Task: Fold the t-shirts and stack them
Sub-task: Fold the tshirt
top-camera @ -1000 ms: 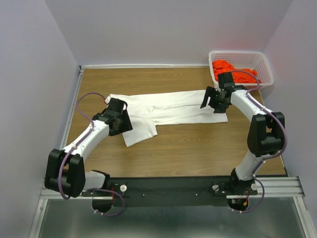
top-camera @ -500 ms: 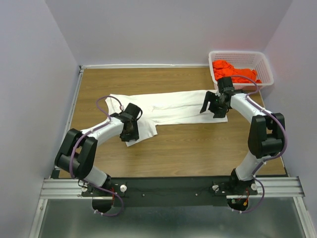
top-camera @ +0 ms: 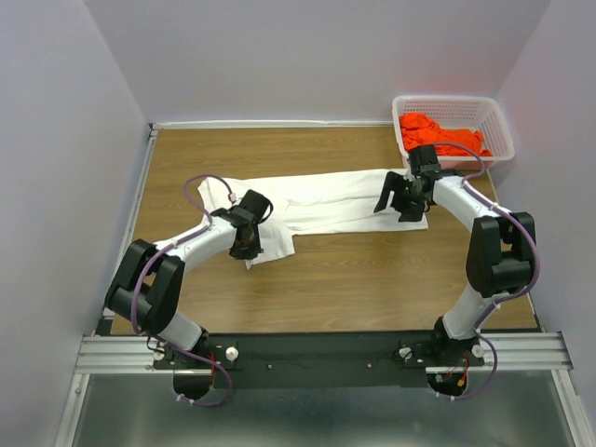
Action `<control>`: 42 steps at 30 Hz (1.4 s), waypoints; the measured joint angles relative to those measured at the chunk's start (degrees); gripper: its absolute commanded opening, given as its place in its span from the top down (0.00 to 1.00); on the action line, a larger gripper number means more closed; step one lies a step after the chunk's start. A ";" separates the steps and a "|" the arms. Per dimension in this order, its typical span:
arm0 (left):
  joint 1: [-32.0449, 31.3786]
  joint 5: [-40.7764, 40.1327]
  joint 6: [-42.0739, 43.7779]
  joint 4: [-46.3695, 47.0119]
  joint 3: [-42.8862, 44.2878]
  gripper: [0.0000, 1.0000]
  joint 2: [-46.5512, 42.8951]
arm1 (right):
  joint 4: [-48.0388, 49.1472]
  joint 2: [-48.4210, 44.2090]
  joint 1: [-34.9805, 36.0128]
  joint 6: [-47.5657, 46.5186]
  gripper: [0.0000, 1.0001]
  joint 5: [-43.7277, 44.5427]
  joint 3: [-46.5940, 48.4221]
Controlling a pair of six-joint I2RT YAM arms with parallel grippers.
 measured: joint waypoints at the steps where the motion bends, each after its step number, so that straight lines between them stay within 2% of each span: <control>1: 0.00 -0.39 0.11 -0.39 0.90 1.00 0.02 | 0.00 0.00 0.00 -0.02 0.16 0.00 0.00; 8: 2.14 -4.35 3.15 0.07 14.73 1.00 3.34 | 0.52 -0.39 0.00 -0.09 0.16 0.00 -0.24; 18: 8.68 -6.88 11.39 4.81 37.18 1.00 20.92 | 0.70 -2.67 0.02 -1.40 0.20 -0.20 -1.68; 25: 9.51 -7.17 13.46 7.56 46.66 0.99 29.75 | 1.20 -3.37 0.85 -2.84 0.23 -1.99 -1.68; 27: 9.68 -7.19 13.53 7.91 47.89 0.94 31.28 | 1.49 -3.37 1.22 -3.02 0.24 -2.47 -1.66; 30: 10.10 -7.37 13.44 8.02 47.98 0.70 32.28 | 2.05 -3.37 1.64 -3.04 0.25 -3.08 -1.64; 31: 10.19 -7.39 13.22 8.04 47.98 0.56 32.39 | 2.27 -3.37 1.79 -3.04 0.25 -3.50 -1.49; 33: 10.54 -7.56 12.74 8.00 47.91 0.40 32.48 | 2.56 -3.21 2.08 -3.04 0.26 -4.22 -1.05; 36: 10.75 -7.82 12.09 8.48 47.08 0.22 32.13 | 3.15 -2.75 2.73 -3.02 0.26 -4.87 -0.31; 42: 11.80 -8.07 9.97 8.66 35.74 0.20 23.56 | 3.82 -2.16 3.96 -3.06 0.27 -5.22 0.17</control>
